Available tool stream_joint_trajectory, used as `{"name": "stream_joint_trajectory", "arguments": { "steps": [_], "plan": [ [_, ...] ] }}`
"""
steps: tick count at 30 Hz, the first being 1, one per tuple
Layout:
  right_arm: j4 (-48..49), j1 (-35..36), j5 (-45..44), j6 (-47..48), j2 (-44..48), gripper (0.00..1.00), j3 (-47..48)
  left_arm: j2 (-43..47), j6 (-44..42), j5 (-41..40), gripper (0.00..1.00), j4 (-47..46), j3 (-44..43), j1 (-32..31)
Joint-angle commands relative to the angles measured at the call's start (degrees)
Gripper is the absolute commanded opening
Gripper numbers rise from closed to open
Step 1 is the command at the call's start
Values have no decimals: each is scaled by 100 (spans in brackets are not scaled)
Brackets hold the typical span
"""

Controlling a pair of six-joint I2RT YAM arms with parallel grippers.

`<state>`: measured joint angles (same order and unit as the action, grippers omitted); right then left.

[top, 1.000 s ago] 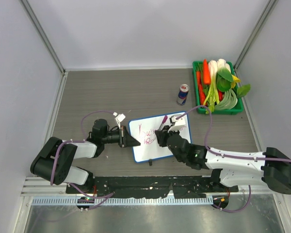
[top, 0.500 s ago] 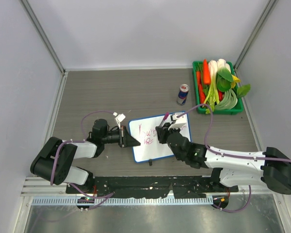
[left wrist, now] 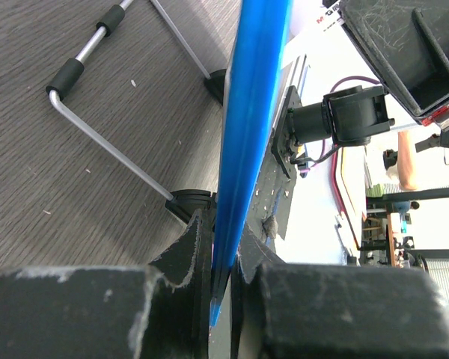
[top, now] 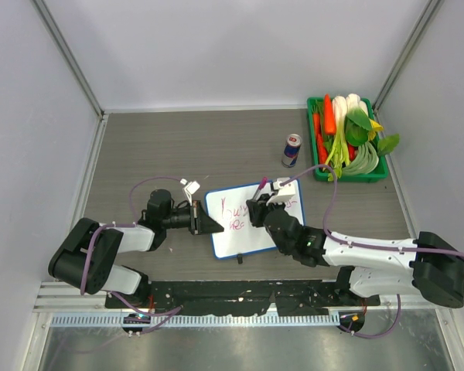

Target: Write a sentence on the whiteboard

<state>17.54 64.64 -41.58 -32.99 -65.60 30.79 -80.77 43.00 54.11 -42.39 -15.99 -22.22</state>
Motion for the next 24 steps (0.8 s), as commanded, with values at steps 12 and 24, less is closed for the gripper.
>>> {"name": "stream_joint_trajectory", "arguments": {
  "steps": [12, 24],
  "plan": [
    [-356, -48, 229, -216, 118, 2, -2, -114, -55, -401, 0, 416, 17, 7],
    [-506, -39, 353, -410, 311, 1, -275, -123, -55, -410, 0, 416, 8, 7]
  ]
}}
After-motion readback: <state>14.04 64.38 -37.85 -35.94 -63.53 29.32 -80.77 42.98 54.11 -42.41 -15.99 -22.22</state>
